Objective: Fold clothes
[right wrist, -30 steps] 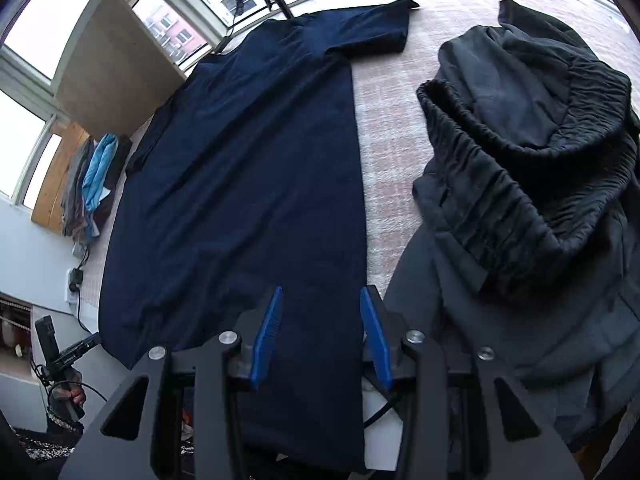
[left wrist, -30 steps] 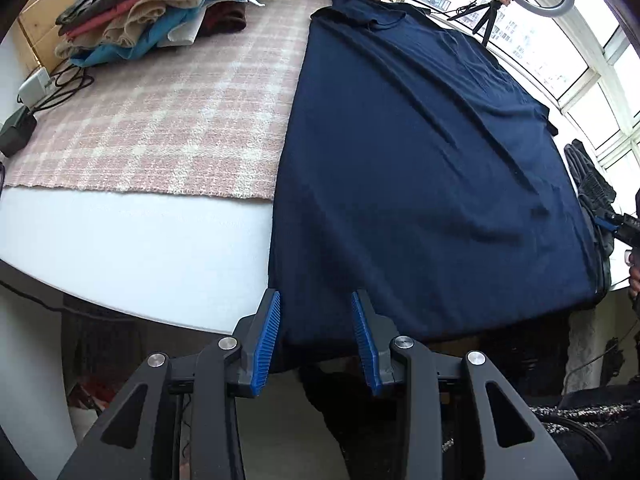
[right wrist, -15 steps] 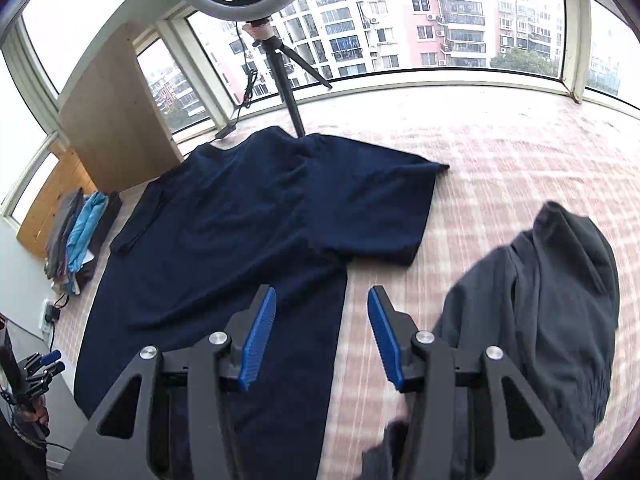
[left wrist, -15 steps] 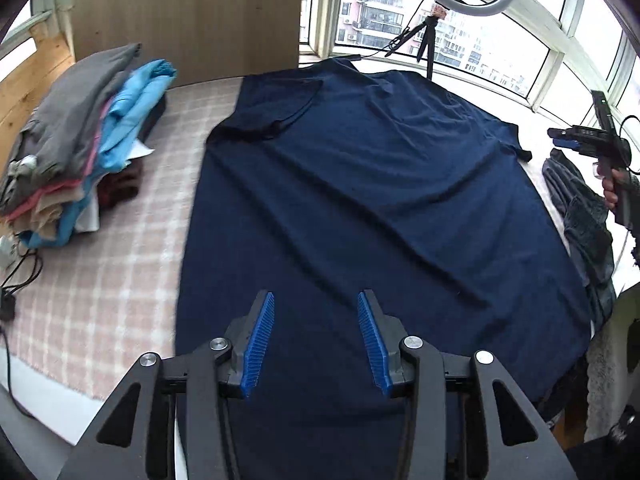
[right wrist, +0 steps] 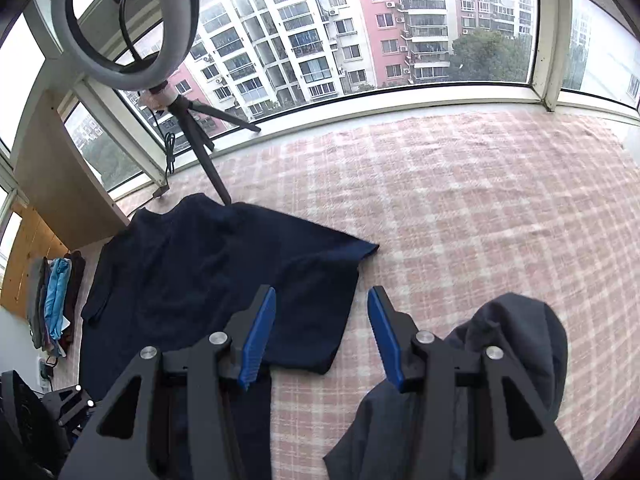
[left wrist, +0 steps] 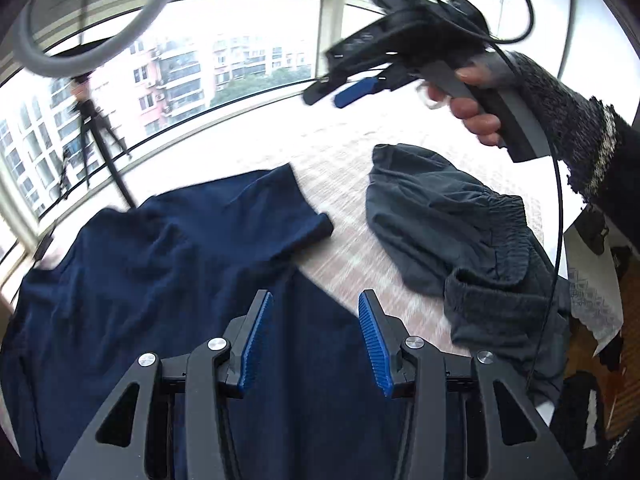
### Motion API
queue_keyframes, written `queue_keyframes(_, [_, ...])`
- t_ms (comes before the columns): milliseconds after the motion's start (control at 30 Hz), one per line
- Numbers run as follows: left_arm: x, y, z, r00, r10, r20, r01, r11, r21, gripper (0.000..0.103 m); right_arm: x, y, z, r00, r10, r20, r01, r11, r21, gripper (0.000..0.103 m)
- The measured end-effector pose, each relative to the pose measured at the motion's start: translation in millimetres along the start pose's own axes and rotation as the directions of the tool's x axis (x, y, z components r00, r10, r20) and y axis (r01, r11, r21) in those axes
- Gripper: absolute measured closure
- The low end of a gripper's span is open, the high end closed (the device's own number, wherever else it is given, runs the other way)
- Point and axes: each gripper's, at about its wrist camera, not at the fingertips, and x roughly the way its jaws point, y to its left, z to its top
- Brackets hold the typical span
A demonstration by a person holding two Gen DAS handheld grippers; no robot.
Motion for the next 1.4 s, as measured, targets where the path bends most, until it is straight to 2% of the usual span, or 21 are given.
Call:
queue_keyframes(133, [76.8, -15.3, 26.4, 0.997, 0.039, -0.072, -0.033, 0.996, 0.088, 0.056, 60.0, -29.3, 20.1, 0.997, 0.002, -0.076, -0.004, 1.0, -0.021, 0.056])
queue_keyframes(200, [102.0, -20.1, 34.0, 0.992, 0.087, -0.09, -0.075, 0.989, 0.13, 0.056, 90.5, -41.9, 22.5, 0.993, 0.041, -0.107, -0.042, 0.999, 0.0, 0.056])
queue_keyframes(333, [124.2, -21.9, 48.9, 0.987, 0.144, -0.073, -0.132, 0.981, 0.143, 0.054, 128.9, -46.4, 23.4, 0.988, 0.069, -0.137, -0.075, 0.996, -0.043, 0.056])
queue_keyframes(400, [136.2, -21.8, 53.0, 0.982, 0.168, -0.088, -0.154, 0.976, 0.151, 0.053, 142.7, -43.7, 23.6, 0.987, 0.065, -0.145, -0.079, 0.993, -0.089, 0.055])
queue_keyframes(467, [148.8, -21.3, 53.9, 0.978, 0.176, -0.112, -0.157, 0.974, 0.163, 0.056, 148.1, -40.0, 23.7, 0.986, 0.078, -0.148, -0.098, 0.987, -0.131, 0.055])
queue_keyframes(500, [151.4, -18.7, 53.5, 0.982, 0.149, -0.114, -0.132, 0.981, 0.145, 0.069, 149.3, -37.4, 22.8, 0.986, 0.079, -0.144, -0.101, 0.983, -0.152, 0.057])
queue_keyframes(533, [150.6, -13.9, 53.7, 0.987, 0.122, -0.107, -0.111, 0.988, 0.103, 0.091, 149.5, -34.9, 22.2, 0.987, 0.082, -0.138, -0.106, 0.98, -0.171, 0.076])
queue_keyframes(567, [149.5, -8.7, 53.9, 0.991, 0.096, -0.098, -0.09, 0.994, 0.059, 0.095, 149.1, -32.4, 21.7, 0.988, 0.087, -0.131, -0.111, 0.976, -0.19, 0.099])
queue_keyframes(633, [140.0, 9.3, 54.9, 0.998, 0.043, -0.048, -0.047, 0.995, -0.085, 0.096, 148.5, -27.5, 20.8, 0.989, 0.096, -0.116, -0.121, 0.967, -0.226, 0.099])
queue_keyframes(700, [121.4, 30.2, 54.6, 0.998, -0.048, 0.048, 0.059, 0.966, -0.253, 0.096, 133.2, -34.4, 29.7, 0.985, 0.165, -0.052, -0.172, 0.971, -0.164, 0.099])
queue_keyframes(733, [111.4, 37.6, 54.6, 0.993, -0.063, 0.101, 0.091, 0.947, -0.307, 0.096, 124.1, -39.0, 35.0, 0.979, 0.203, -0.013, -0.203, 0.971, -0.124, 0.099])
queue_keyframes(800, [101.9, 44.0, 56.0, 0.988, -0.069, 0.139, 0.112, 0.936, -0.334, 0.096, 105.9, -48.3, 45.8, 0.96, 0.273, 0.069, -0.27, 0.962, -0.049, 0.099])
queue_keyframes(833, [99.2, 46.4, 56.1, 0.986, -0.072, 0.148, 0.12, 0.933, -0.34, 0.096, 103.5, -47.2, 48.6, 0.96, 0.27, 0.078, -0.267, 0.963, -0.046, 0.1])
queue_keyframes(933, [101.2, 56.4, 53.7, 0.987, -0.077, 0.144, 0.126, 0.919, -0.373, 0.096, 106.4, -35.3, 53.1, 0.976, 0.21, 0.055, -0.204, 0.975, -0.09, 0.1])
queue_keyframes(1000, [104.0, 63.9, 50.4, 0.986, -0.084, 0.146, 0.138, 0.901, -0.412, 0.096, 112.9, -32.8, 54.1, 0.984, 0.176, 0.031, -0.174, 0.982, -0.071, 0.1])
queue_keyframes(1067, [94.1, 70.2, 40.7, 0.983, -0.086, 0.164, 0.151, 0.881, -0.447, 0.096, 110.7, -26.8, 55.4, 0.98, 0.195, 0.033, -0.194, 0.98, -0.048, 0.1])
queue_keyframes(1133, [78.1, 75.6, 34.1, 0.98, -0.046, 0.192, 0.132, 0.873, -0.469, 0.096, 104.5, -14.8, 56.0, 0.976, 0.216, 0.041, -0.214, 0.975, -0.053, 0.1])
queue_keyframes(1233, [53.1, 92.6, 10.4, 0.974, 0.0, 0.228, 0.129, 0.824, -0.551, 0.096, 91.6, 25.9, 57.6, 0.976, 0.21, 0.051, -0.199, 0.966, -0.167, 0.1])
queue_keyframes(1333, [32.7, 115.3, -24.8, 0.974, 0.102, 0.203, 0.065, 0.732, -0.678, 0.093, 87.4, 78.0, 58.0, 0.968, 0.244, 0.051, -0.223, 0.939, -0.26, 0.099])
queue_keyframes(1367, [25.9, 122.9, -36.5, 0.972, 0.134, 0.191, 0.045, 0.696, -0.717, 0.09, 85.5, 89.6, 55.3, 0.965, 0.258, 0.044, -0.236, 0.93, -0.281, 0.099])
queue_keyframes(1400, [19.5, 130.5, -48.2, 0.971, 0.164, 0.176, 0.025, 0.657, -0.753, 0.076, 82.7, 97.6, 51.6, 0.962, 0.269, 0.035, -0.247, 0.922, -0.297, 0.098])
